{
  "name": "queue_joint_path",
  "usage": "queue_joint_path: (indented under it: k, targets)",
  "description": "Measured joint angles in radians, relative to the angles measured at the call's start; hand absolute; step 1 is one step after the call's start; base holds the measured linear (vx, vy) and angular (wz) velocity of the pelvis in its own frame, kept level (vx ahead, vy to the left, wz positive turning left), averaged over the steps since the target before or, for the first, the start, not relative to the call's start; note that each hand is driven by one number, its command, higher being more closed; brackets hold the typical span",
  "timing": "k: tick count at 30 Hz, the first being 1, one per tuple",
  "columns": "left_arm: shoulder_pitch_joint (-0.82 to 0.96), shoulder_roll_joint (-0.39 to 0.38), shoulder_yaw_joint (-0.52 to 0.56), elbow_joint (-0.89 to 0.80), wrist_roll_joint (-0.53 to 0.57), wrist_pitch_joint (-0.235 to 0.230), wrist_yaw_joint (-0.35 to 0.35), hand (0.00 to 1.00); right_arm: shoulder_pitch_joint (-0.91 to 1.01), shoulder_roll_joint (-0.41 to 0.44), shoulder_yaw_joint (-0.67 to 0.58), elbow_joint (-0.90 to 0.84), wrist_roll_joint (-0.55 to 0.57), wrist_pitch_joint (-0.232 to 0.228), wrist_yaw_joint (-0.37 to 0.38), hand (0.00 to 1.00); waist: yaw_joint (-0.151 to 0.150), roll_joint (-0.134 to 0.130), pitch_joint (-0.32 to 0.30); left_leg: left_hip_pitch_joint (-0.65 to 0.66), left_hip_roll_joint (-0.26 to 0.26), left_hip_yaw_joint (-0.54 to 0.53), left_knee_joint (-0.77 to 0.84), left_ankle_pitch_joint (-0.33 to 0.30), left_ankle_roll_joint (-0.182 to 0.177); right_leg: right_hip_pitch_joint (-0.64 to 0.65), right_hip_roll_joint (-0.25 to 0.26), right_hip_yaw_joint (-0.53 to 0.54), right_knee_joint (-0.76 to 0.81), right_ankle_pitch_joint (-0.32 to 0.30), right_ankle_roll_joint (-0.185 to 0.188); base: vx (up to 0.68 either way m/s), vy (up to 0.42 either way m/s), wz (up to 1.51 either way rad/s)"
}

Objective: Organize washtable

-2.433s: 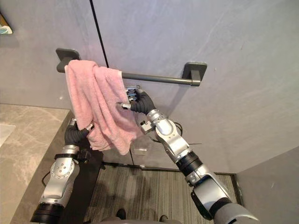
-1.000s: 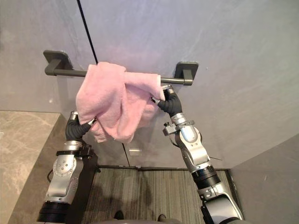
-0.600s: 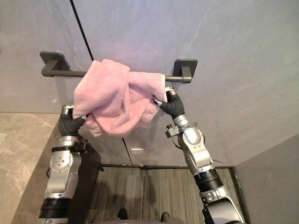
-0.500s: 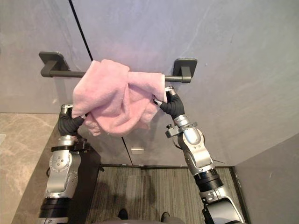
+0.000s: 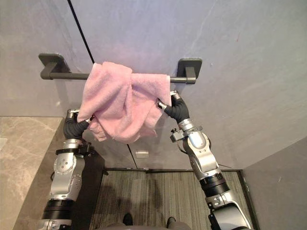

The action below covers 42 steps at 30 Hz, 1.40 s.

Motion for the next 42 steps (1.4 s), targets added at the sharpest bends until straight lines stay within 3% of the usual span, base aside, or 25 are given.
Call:
queue_joint_path:
  k: [16, 20, 23, 31, 42]
  targets:
    - [-0.002, 0.001, 0.001, 0.076, 0.0, -0.002, -0.002, 1.0, 0.0, -0.001, -0.002, 0.017, -0.017, 0.0, -0.005, 1.0, 0.019, -0.027, -0.001, 0.004, 0.0, -0.004, 0.0, -0.003, 0.003, -0.004, -0.001, -0.002, 0.019, -0.015, 0.003, 0.0, -0.002, 0.0]
    - [-0.002, 0.001, 0.045, 0.08, -0.004, -0.002, 0.003, 1.0, 0.0, -0.009, -0.017, 0.016, -0.059, -0.002, -0.017, 1.0, 0.018, -0.028, -0.001, 0.004, 0.0, -0.004, 0.0, -0.003, 0.004, -0.004, -0.001, -0.001, 0.019, -0.016, 0.004, 0.0, 0.0, 0.0]
    - [0.01, 0.035, 0.183, 0.124, -0.029, 0.001, 0.022, 1.0, 0.007, -0.056, -0.102, 0.009, -0.115, -0.015, -0.049, 1.0, 0.02, -0.03, -0.002, 0.004, 0.0, -0.005, 0.0, -0.003, 0.004, -0.004, -0.001, -0.002, 0.02, -0.018, 0.003, 0.0, 0.0, 0.0]
    - [0.026, 0.07, 0.183, 0.131, -0.028, 0.0, 0.022, 1.0, 0.018, -0.076, -0.101, 0.009, -0.278, -0.028, -0.053, 1.0, 0.023, -0.047, -0.007, 0.003, 0.0, -0.013, 0.0, -0.003, 0.004, -0.006, -0.003, -0.011, 0.033, -0.028, 0.002, -0.02, -0.005, 0.03]
    - [0.027, 0.089, 0.183, 0.131, -0.028, 0.001, 0.022, 1.0, 0.019, -0.087, -0.101, 0.002, -0.28, -0.035, -0.053, 1.0, 0.021, -0.048, -0.007, 0.003, -0.002, -0.015, 0.0, -0.004, 0.005, -0.009, -0.005, -0.012, 0.041, -0.034, 0.004, 0.0, 0.0, 0.0]
